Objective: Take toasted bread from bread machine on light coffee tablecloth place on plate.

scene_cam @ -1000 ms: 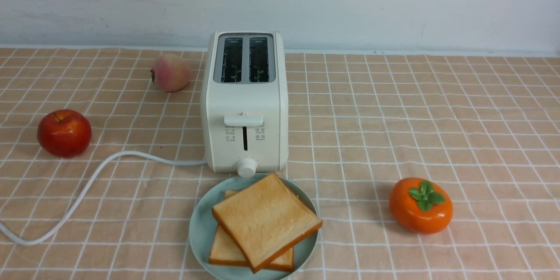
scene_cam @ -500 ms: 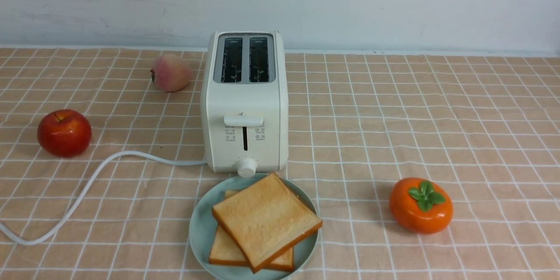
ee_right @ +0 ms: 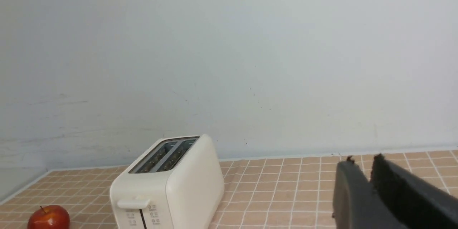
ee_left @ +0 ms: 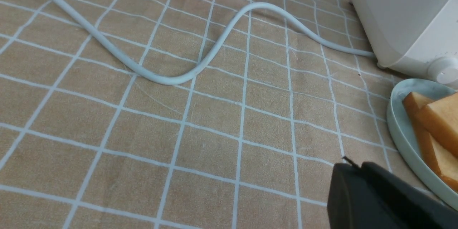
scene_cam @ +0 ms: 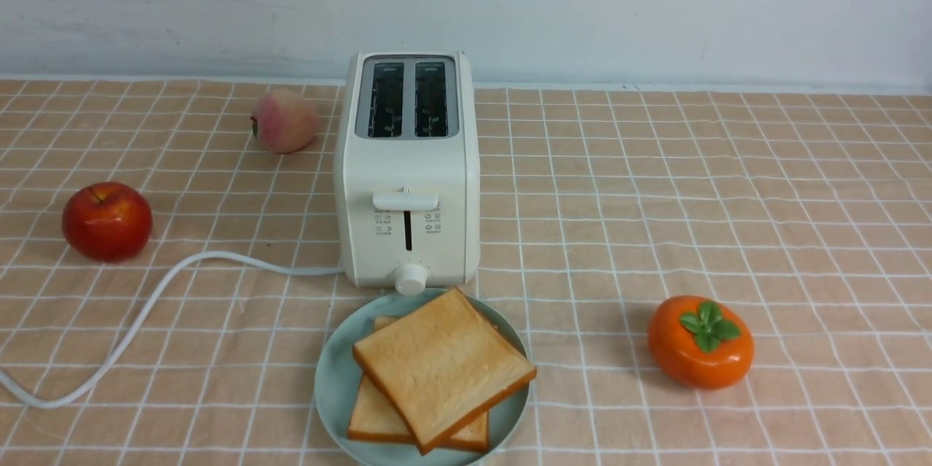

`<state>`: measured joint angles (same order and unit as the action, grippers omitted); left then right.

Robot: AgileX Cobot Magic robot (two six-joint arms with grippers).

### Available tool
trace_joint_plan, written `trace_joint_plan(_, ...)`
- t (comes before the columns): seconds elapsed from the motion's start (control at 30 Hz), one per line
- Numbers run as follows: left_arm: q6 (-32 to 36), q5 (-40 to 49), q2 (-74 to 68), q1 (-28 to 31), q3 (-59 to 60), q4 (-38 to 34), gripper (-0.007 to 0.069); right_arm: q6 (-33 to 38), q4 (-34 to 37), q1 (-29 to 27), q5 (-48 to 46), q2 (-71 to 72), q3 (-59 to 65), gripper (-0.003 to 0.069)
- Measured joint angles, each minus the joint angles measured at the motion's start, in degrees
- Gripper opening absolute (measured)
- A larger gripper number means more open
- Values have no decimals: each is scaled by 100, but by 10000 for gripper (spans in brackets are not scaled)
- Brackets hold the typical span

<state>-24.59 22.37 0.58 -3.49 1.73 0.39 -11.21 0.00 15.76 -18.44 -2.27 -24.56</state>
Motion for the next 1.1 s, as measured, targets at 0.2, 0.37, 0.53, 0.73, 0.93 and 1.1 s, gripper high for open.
trace_joint_plan(0.2, 0, 0, 0, 0, 0, 0, 19, 176, 0, -215, 18, 272, 682, 94)
trace_joint_plan(0.37, 0, 15, 0, 0, 0, 0, 25, 233, 38, -1144, 13, 297, 2162, 99)
trace_joint_plan(0.53, 0, 14, 0, 12, 0, -5, 28, 235, -32, -1709, -389, 291, 2531, 106)
trace_joint_plan(0.73, 0, 21, 0, 18, 5, -5, 35, 255, -172, -1757, -389, 291, 2531, 106)
trace_joint_plan(0.93, 0, 21, 0, 23, 5, -5, 38, 255, -172, -1770, -389, 291, 2531, 115)
trace_joint_plan(1.1, 0, 21, 0, 23, 5, -5, 38, 255, -180, -1770, -389, 291, 2531, 121)
